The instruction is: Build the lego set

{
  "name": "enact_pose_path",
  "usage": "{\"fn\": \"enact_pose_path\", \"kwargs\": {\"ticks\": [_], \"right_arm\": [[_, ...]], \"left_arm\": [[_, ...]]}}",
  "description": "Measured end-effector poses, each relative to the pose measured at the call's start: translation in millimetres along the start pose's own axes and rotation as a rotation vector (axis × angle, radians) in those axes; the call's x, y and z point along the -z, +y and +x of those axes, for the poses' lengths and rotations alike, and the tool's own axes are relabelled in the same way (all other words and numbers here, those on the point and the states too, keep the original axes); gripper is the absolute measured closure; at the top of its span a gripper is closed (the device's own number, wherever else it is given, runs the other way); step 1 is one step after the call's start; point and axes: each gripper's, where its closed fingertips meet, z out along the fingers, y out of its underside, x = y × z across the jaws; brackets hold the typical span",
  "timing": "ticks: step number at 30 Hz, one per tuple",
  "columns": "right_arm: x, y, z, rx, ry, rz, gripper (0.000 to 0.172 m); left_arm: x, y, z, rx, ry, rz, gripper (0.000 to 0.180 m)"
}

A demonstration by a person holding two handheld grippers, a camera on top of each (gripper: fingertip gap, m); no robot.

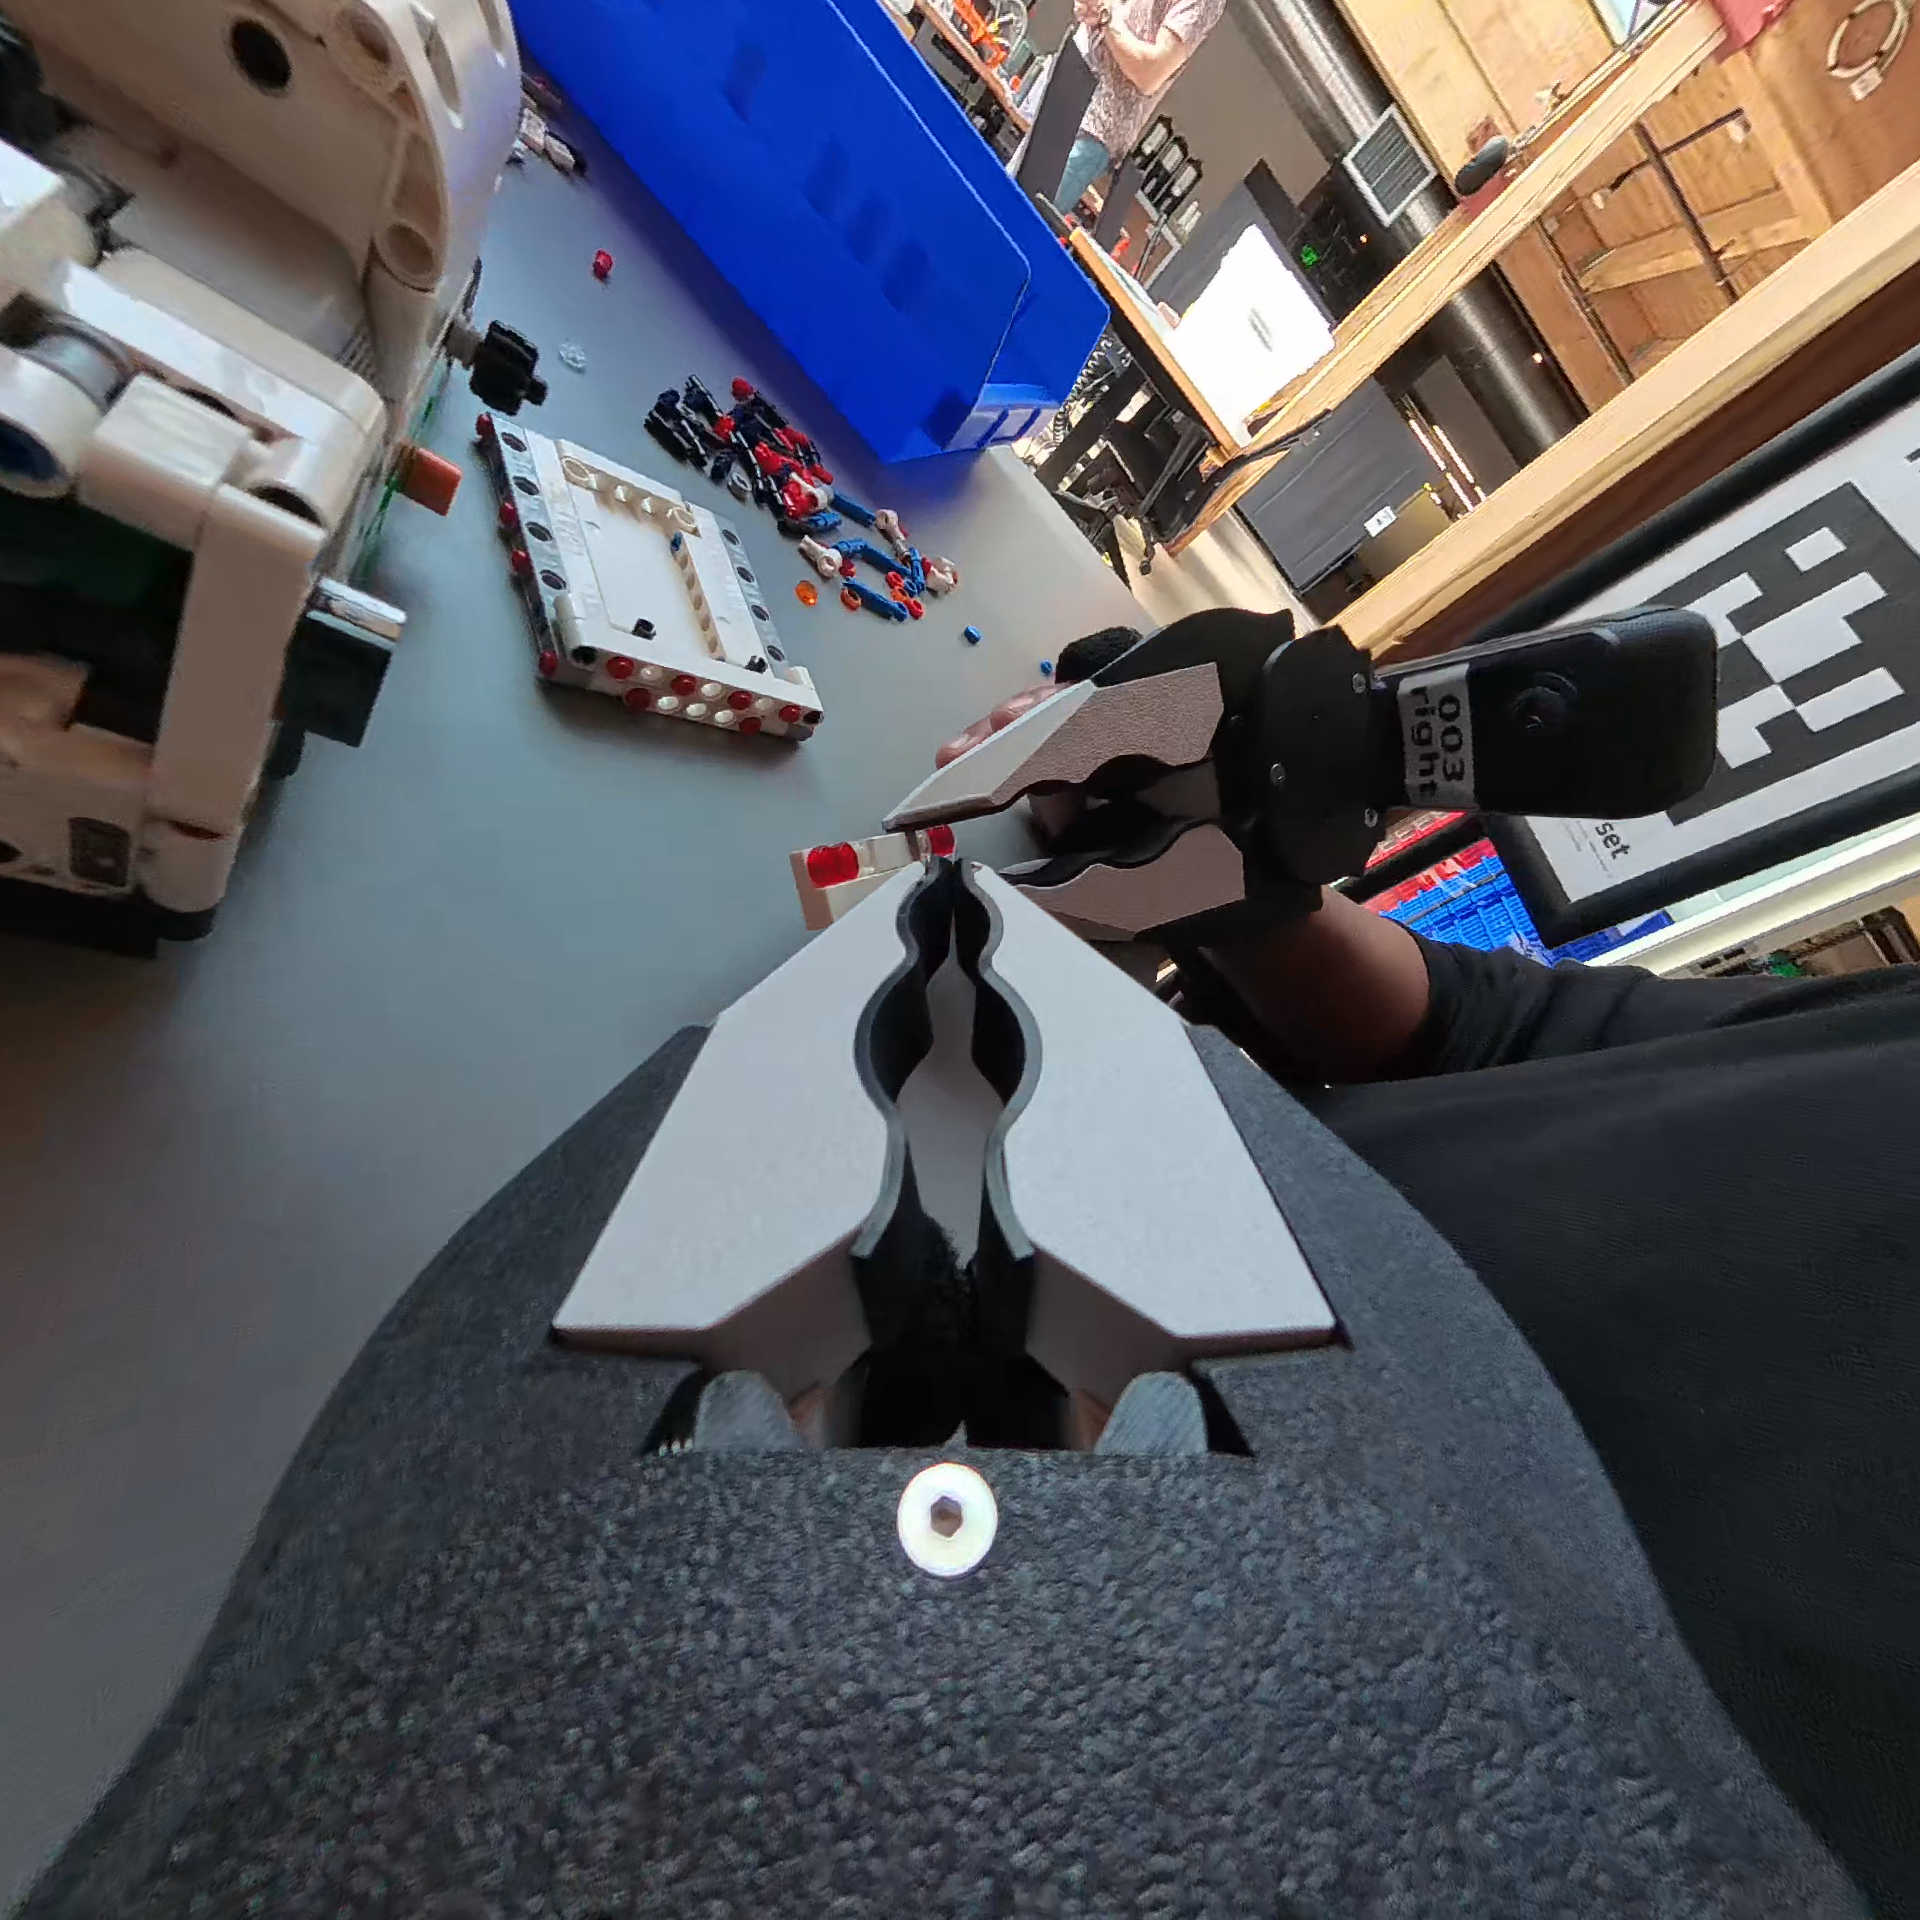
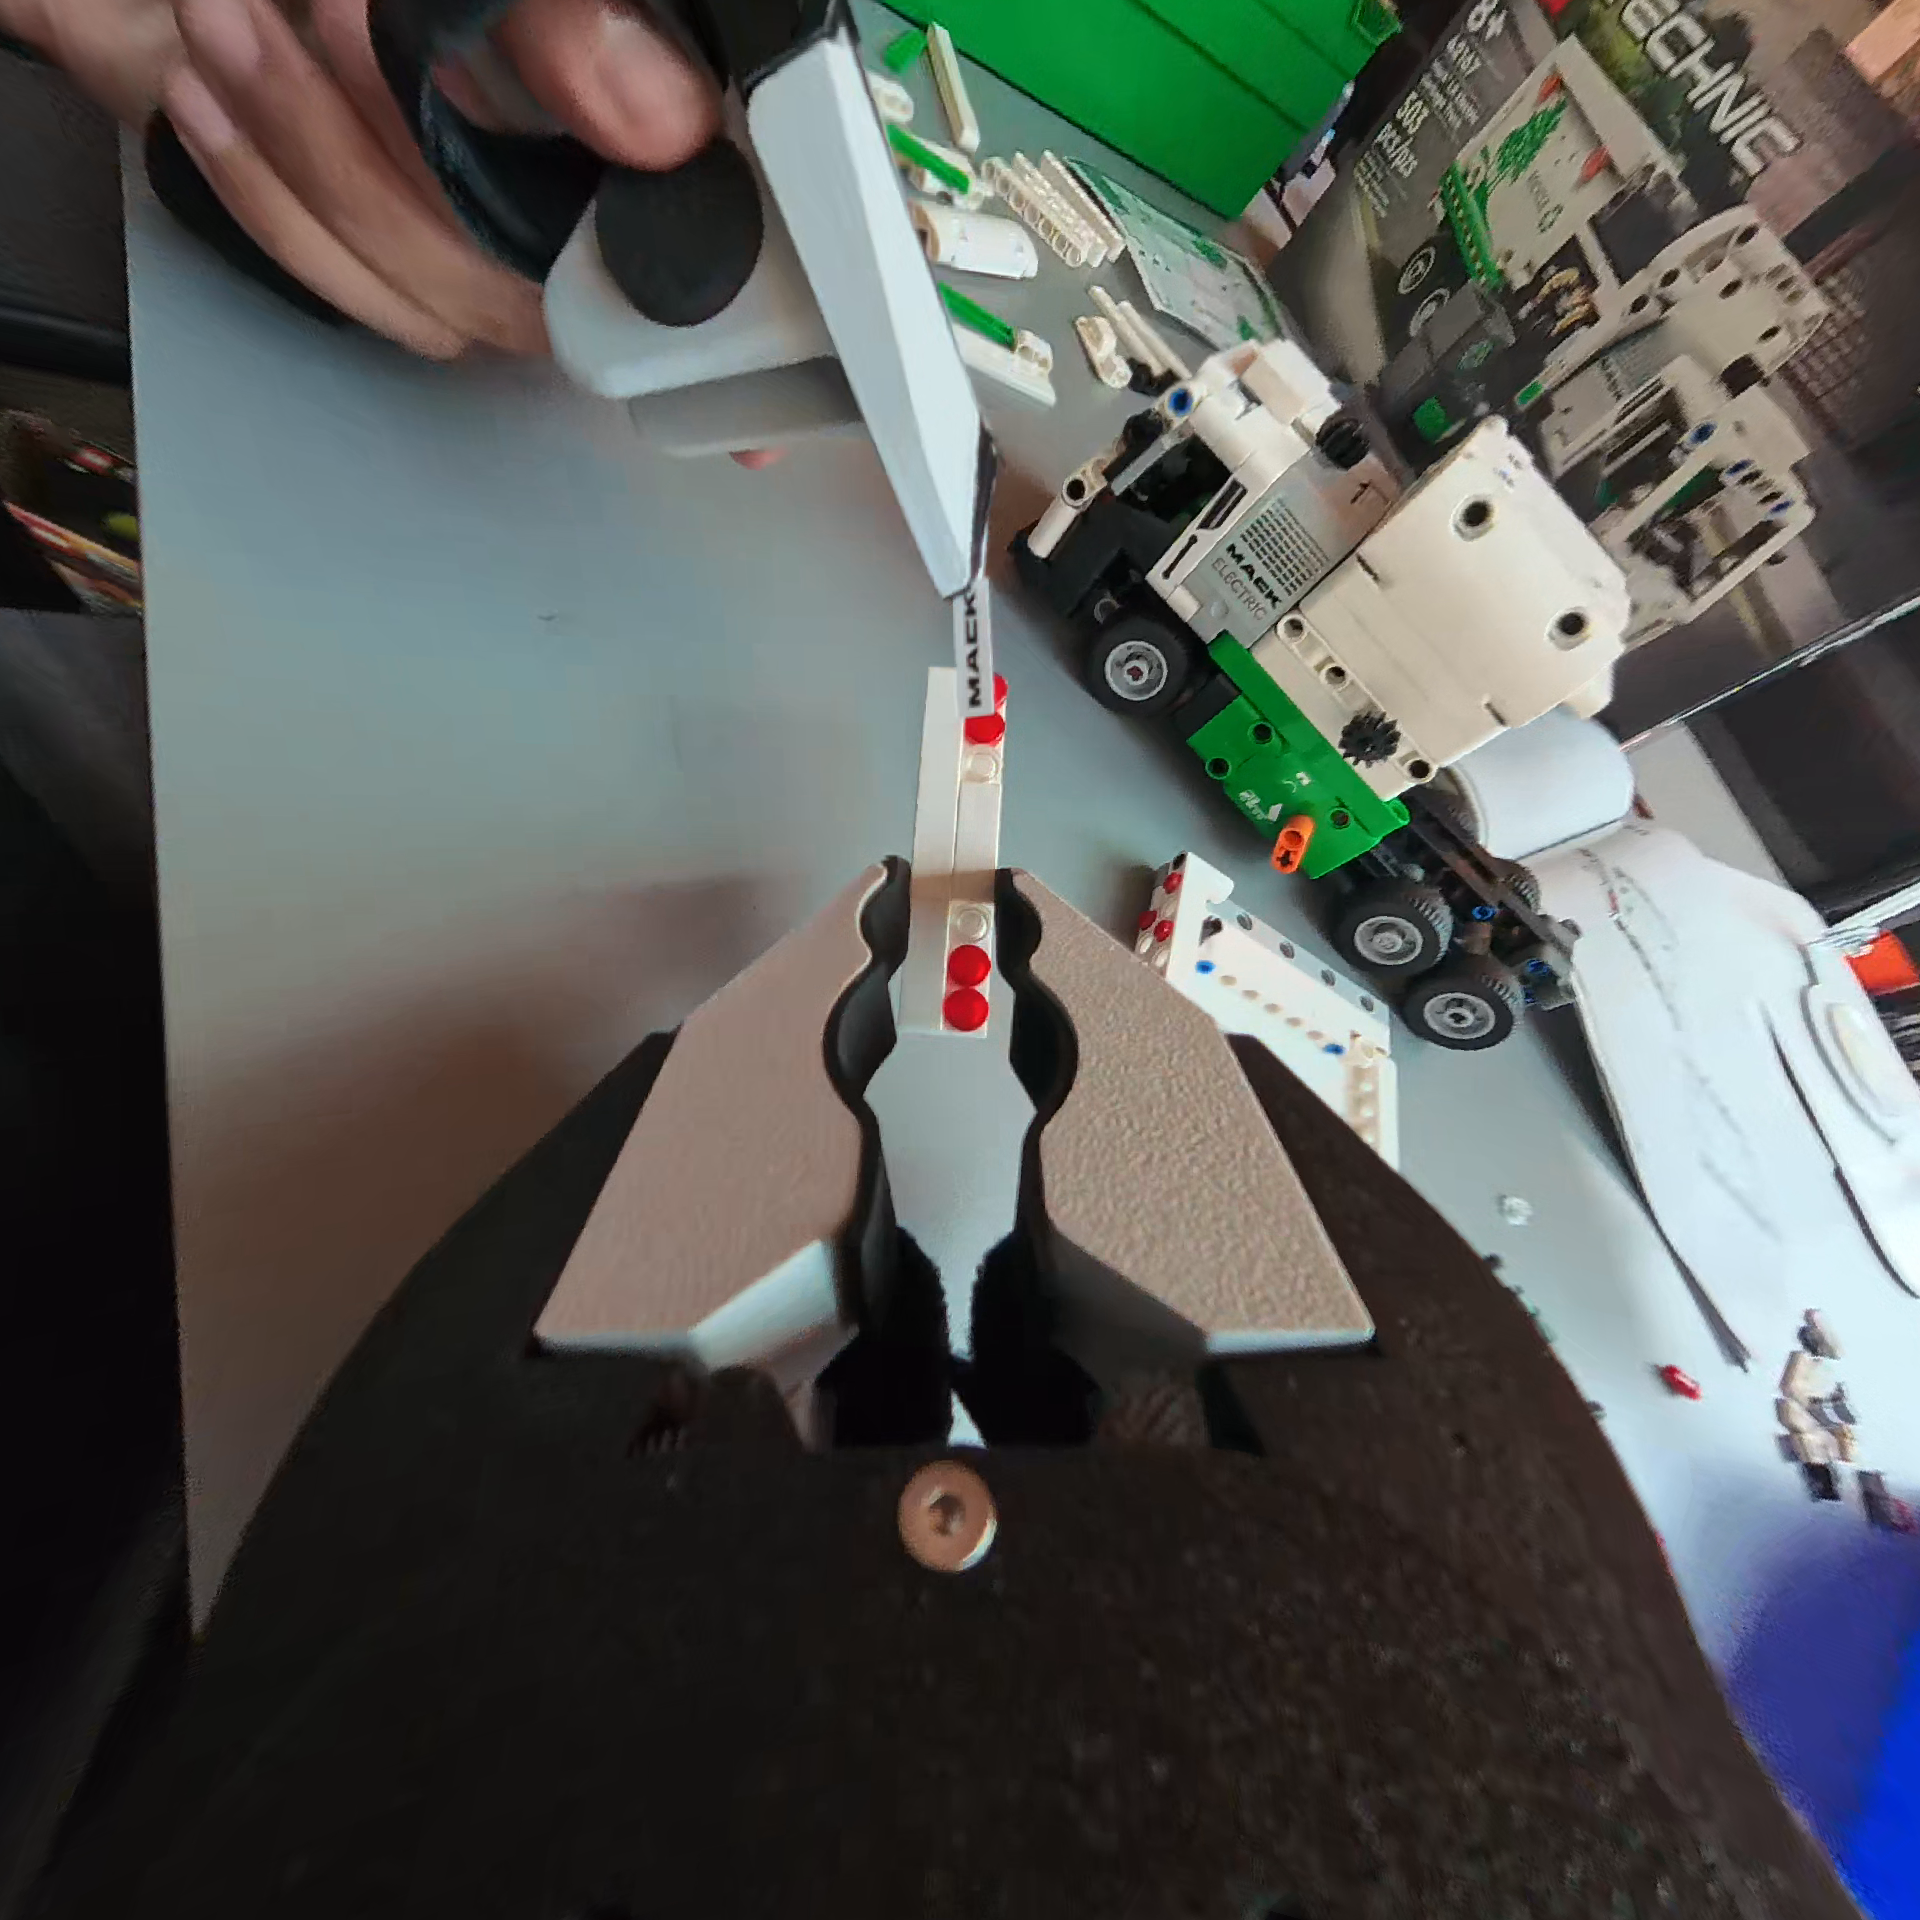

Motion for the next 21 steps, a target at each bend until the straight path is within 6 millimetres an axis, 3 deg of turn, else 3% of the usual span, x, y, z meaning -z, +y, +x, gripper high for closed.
{"fn": "enact_pose_path", "kwargs": {"ticks": [1,21], "right_arm": [[-1,1,-1,-0.019,-0.019,-0.007,0.157],[-4,3,-2,0.078,0.035,-0.029,0.157]], "left_arm": [[-1,0,-2,0.005,-0.013,-0.004,0.18],[-17,9,-10,0.076,-0.04,-0.08,0.18]]}}
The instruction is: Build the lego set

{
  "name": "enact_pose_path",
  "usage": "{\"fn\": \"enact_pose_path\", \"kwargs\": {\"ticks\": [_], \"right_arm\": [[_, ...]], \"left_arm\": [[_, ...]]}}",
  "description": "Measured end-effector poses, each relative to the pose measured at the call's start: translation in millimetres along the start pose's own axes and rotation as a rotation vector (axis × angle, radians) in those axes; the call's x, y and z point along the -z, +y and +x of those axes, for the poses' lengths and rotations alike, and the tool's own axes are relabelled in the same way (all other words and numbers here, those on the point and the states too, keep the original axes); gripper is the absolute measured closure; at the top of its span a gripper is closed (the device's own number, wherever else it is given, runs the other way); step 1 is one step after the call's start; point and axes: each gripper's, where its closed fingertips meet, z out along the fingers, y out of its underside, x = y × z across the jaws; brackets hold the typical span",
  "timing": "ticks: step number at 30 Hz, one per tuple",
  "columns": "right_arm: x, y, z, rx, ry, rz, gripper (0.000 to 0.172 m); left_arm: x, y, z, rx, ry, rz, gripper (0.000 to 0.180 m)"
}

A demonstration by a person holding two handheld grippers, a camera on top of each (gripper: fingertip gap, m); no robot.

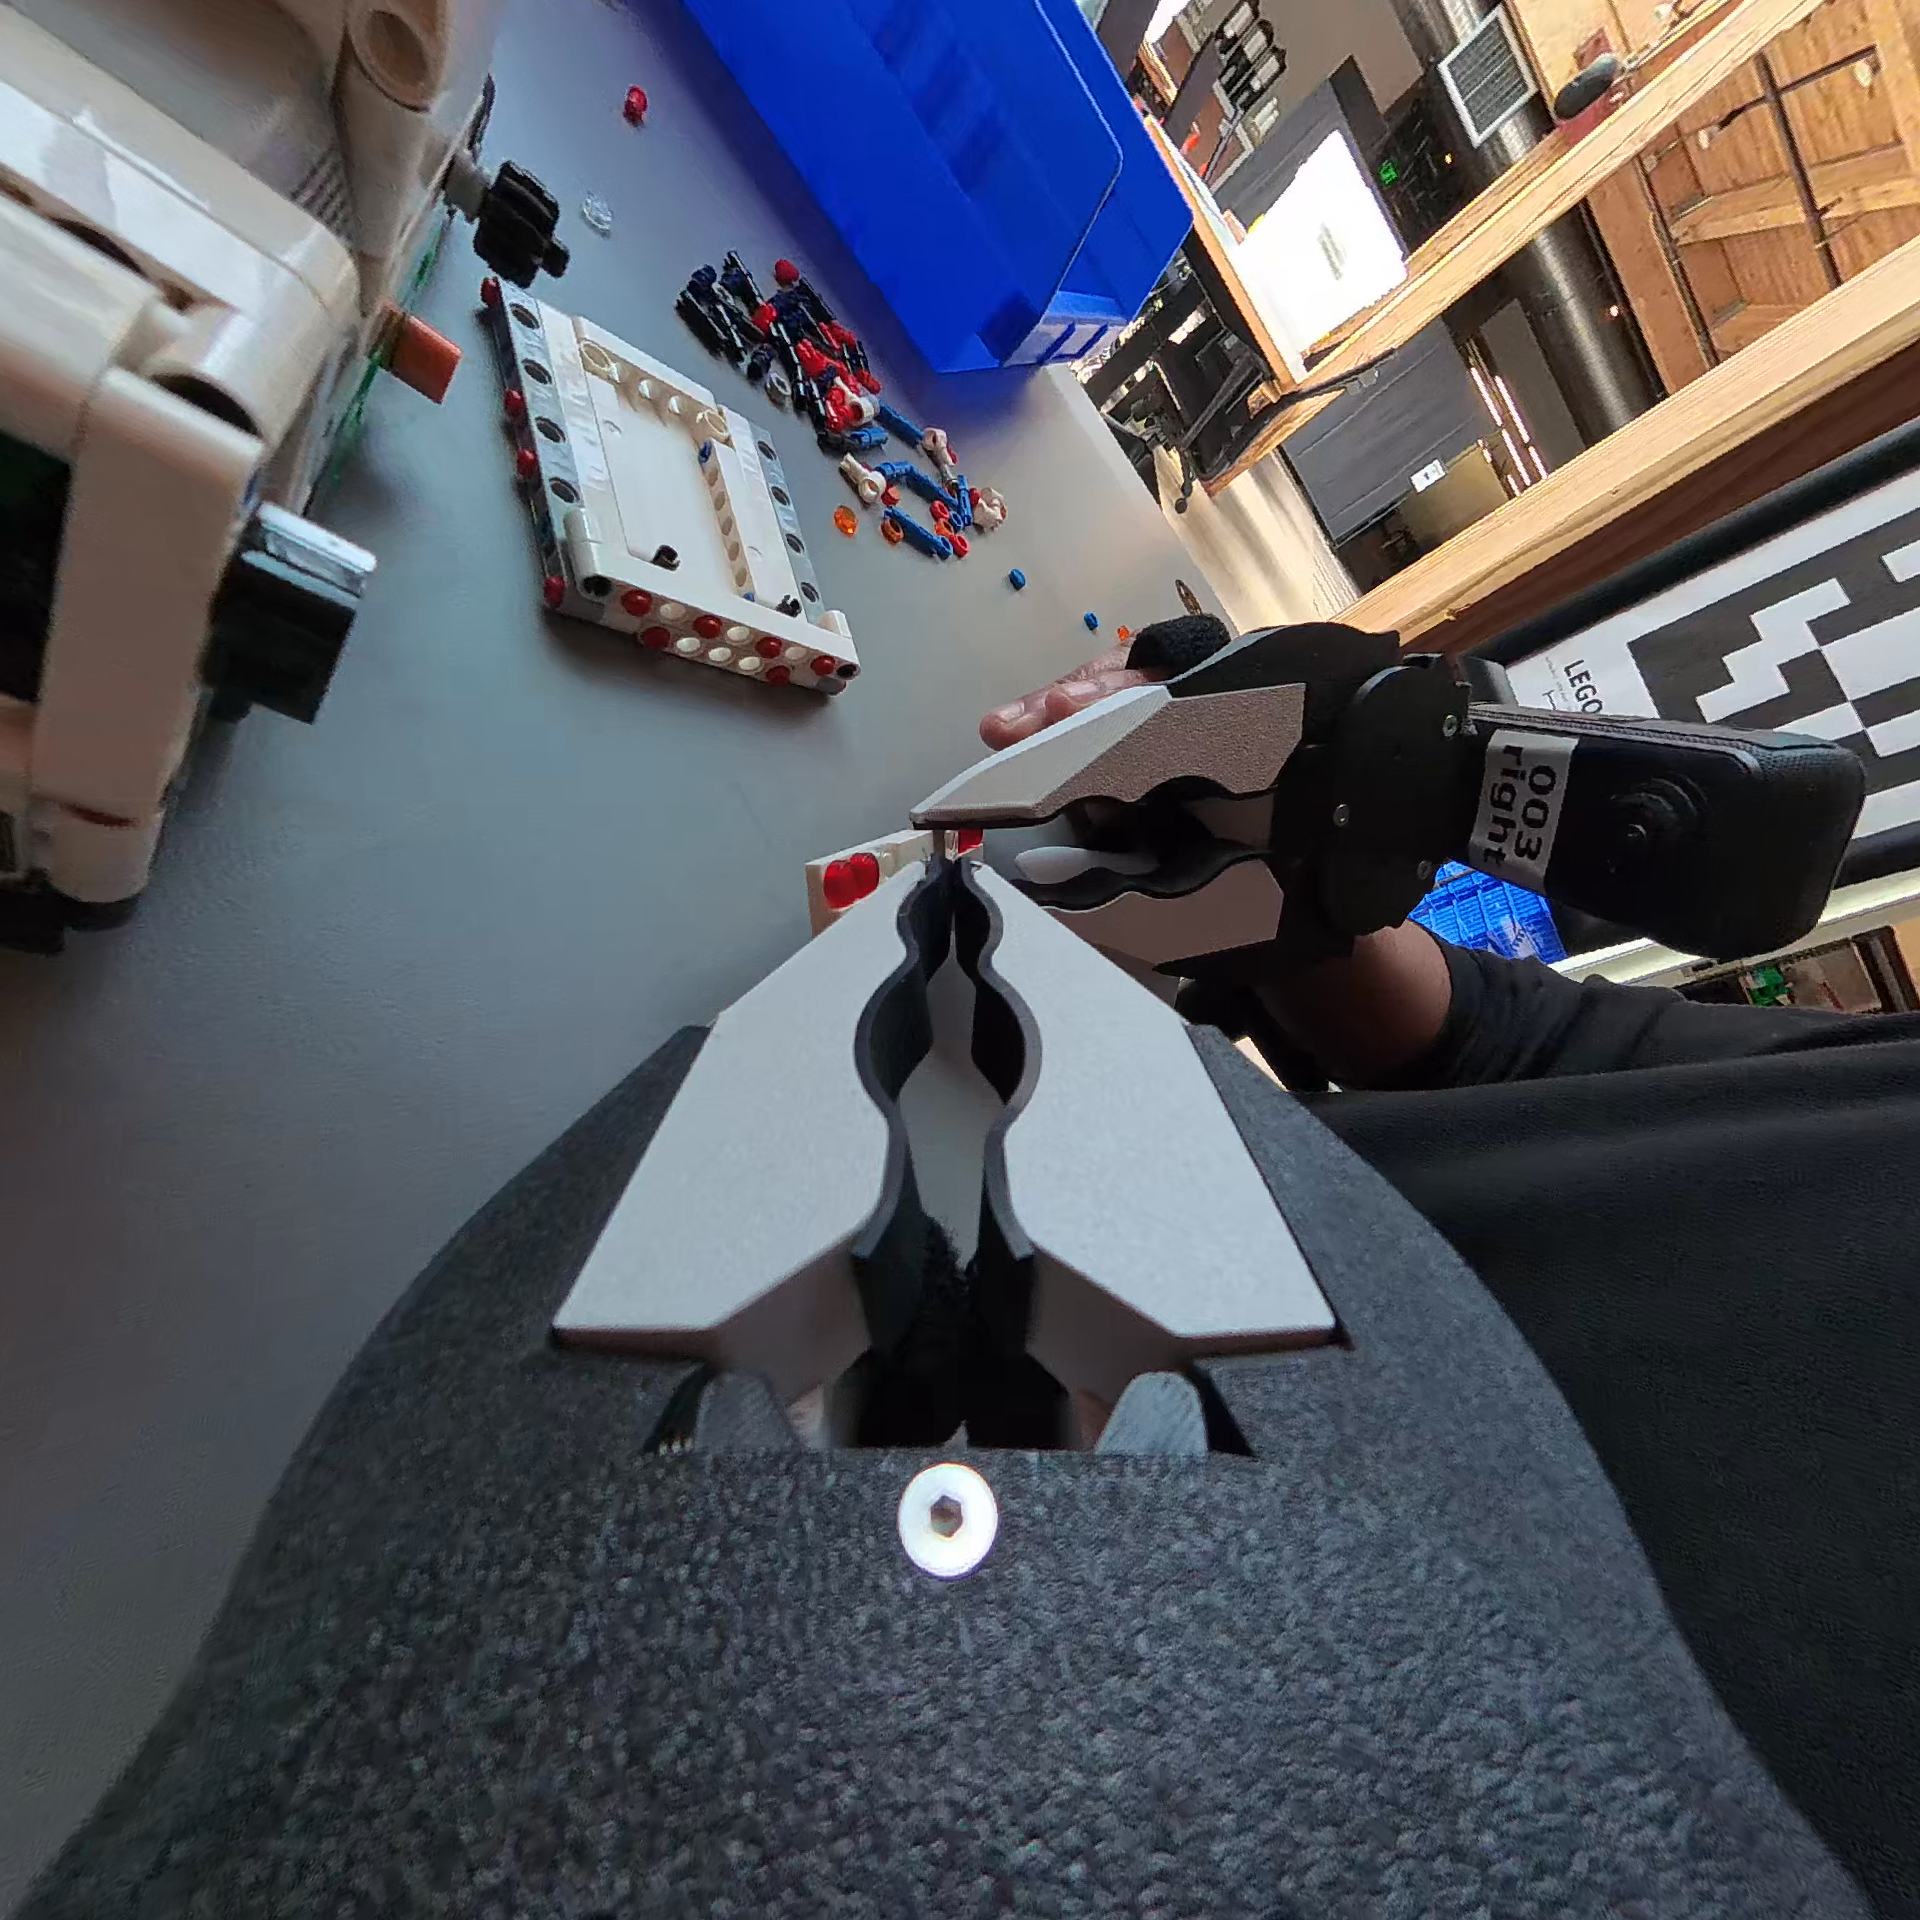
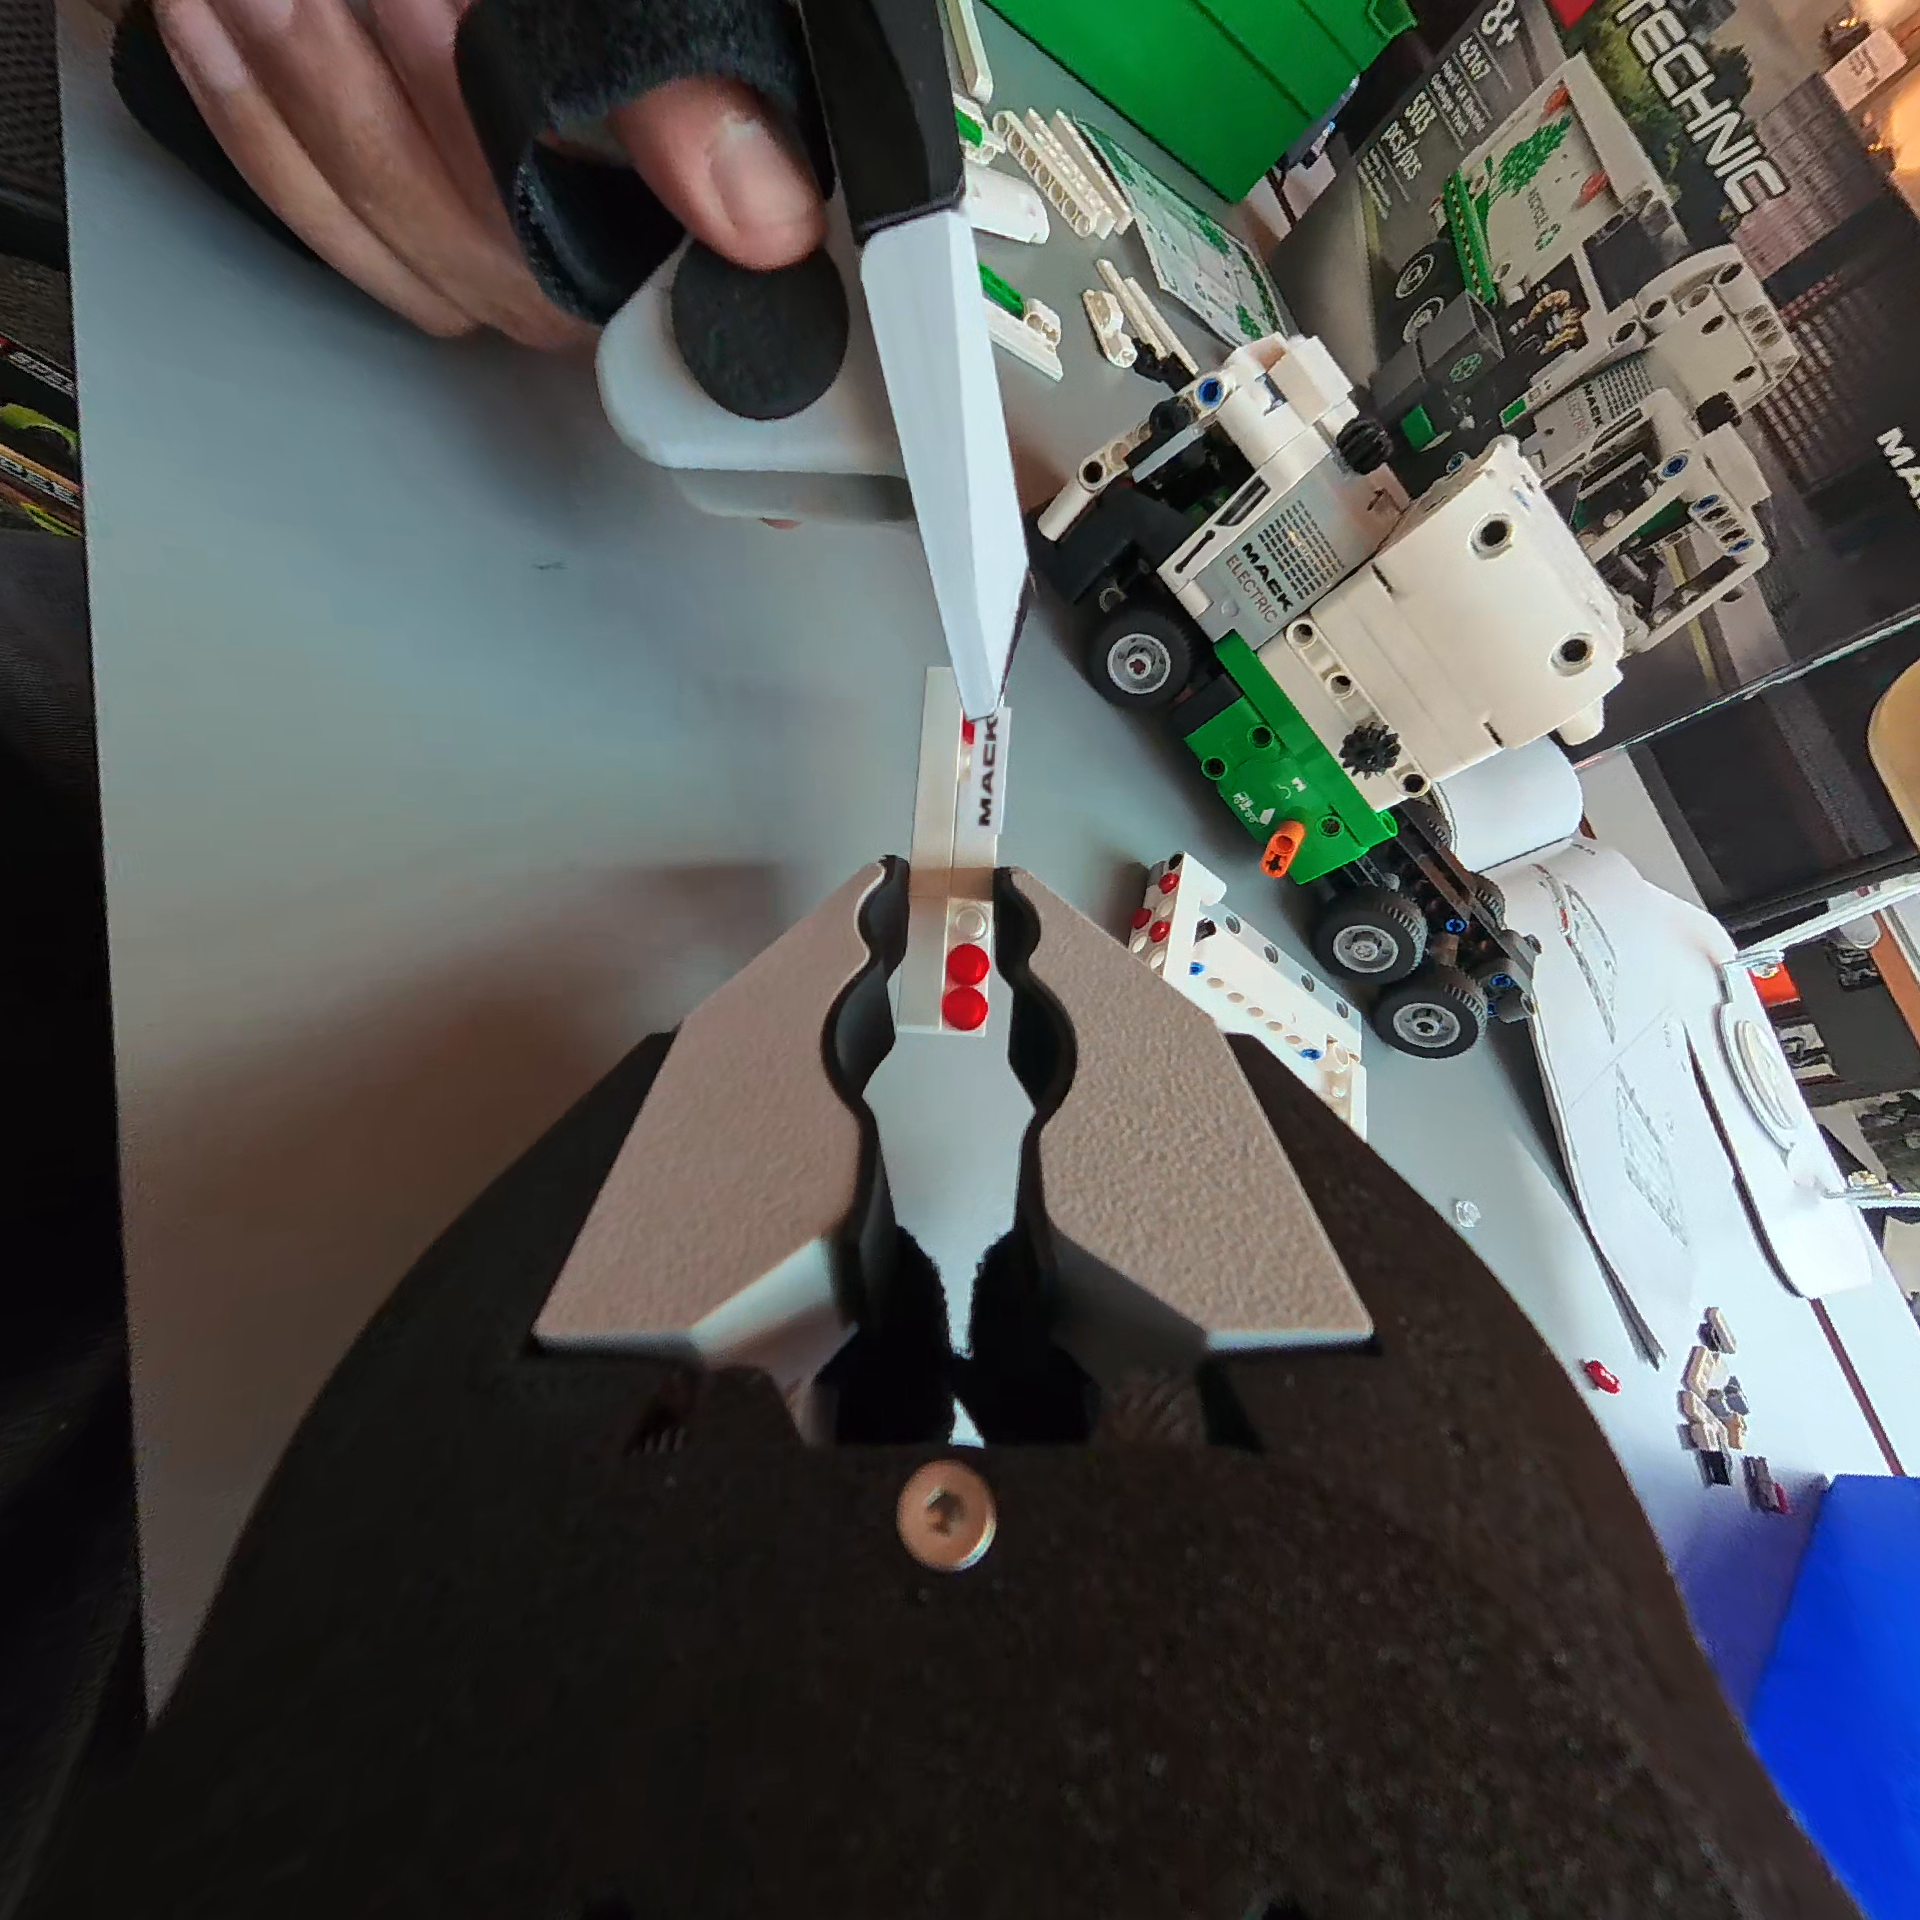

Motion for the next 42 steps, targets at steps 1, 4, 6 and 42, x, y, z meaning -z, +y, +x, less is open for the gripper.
{"fn": "enact_pose_path", "kwargs": {"ticks": [1,4,6,42], "right_arm": [[0,0,0,0.001,0.001,-0.001,0.157],[0,1,0,-0.001,0.001,-0.002,0.157],[0,0,0,0.0,0.001,0.0,0.157],[0,2,1,0.0,0.006,-0.009,0.157]], "left_arm": [[-1,1,0,-0.001,-0.001,-0.005,0.18],[-2,2,0,-0.001,-0.003,-0.012,0.18],[-4,1,2,0.005,0.008,-0.009,0.18],[-11,4,-4,0.015,-0.046,-0.025,0.18]]}}
